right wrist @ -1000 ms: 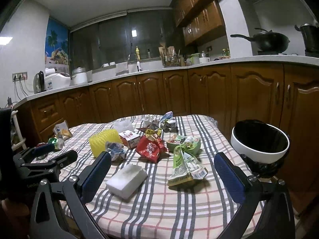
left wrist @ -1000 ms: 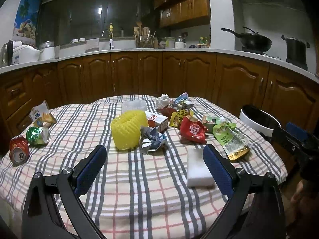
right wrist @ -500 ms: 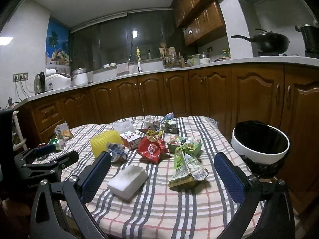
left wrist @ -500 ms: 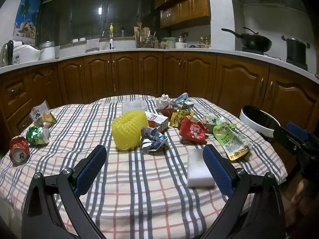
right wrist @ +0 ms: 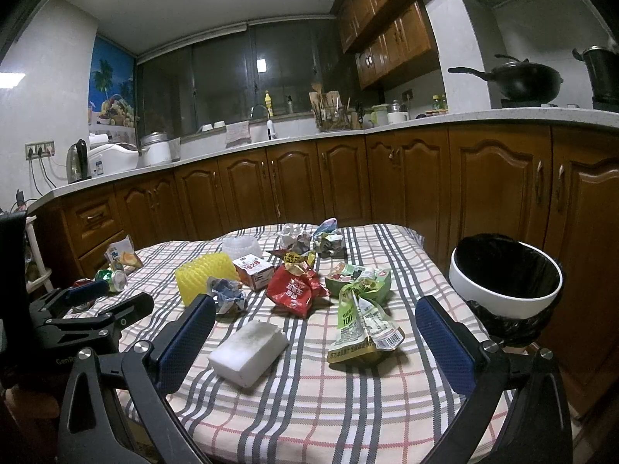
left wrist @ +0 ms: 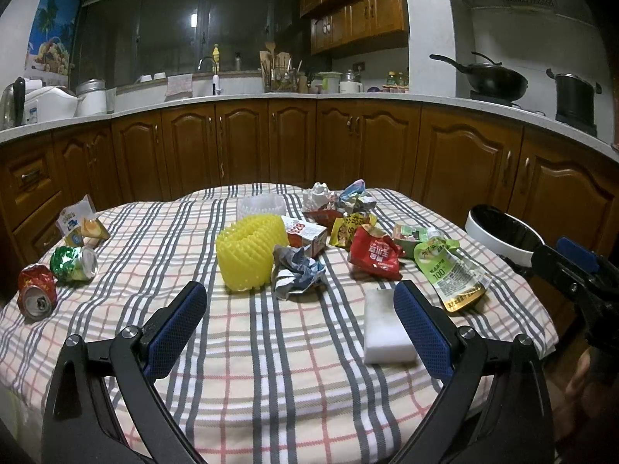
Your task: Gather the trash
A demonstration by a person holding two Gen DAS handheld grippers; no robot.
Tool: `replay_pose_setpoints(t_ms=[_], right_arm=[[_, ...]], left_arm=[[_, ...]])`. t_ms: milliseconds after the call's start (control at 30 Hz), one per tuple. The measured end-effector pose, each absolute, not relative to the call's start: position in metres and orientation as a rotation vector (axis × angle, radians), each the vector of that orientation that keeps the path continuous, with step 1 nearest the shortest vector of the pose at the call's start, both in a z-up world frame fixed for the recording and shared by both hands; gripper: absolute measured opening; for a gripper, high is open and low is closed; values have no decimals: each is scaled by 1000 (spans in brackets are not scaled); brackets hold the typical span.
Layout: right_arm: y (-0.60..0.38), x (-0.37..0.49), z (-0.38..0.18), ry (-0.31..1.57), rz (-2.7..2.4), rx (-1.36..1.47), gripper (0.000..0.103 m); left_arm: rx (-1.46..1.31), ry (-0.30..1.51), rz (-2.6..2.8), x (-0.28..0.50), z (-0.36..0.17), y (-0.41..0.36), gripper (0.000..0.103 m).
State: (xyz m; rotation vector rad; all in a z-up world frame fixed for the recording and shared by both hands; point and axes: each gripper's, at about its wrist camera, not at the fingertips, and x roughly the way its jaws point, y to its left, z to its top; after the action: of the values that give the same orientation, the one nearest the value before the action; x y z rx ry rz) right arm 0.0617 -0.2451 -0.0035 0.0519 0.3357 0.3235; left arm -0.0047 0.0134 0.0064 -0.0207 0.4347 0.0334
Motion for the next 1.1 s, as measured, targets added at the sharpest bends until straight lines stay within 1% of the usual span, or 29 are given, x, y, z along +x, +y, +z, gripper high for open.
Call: replay_pose_setpoints(t_ms=[300,567,733,1000,1100], right_arm=[[-247,67,-6,367,330,59,103],[-254,83,-10,429,340,82,103],[-264,102,-18,501,358,126,103],[-278,142,-36,626,389,191,96],[-281,162,-42,672,390,205,89]], left_arm=[[-20,455,32,0,4,14,99],[-58,526,-36,15,-4,13,99],[-67,569,-81,23,-10,8,99],[-74,666,-178,45,-23,-8,99],[-63,701,-201,54,-28,-16,99]])
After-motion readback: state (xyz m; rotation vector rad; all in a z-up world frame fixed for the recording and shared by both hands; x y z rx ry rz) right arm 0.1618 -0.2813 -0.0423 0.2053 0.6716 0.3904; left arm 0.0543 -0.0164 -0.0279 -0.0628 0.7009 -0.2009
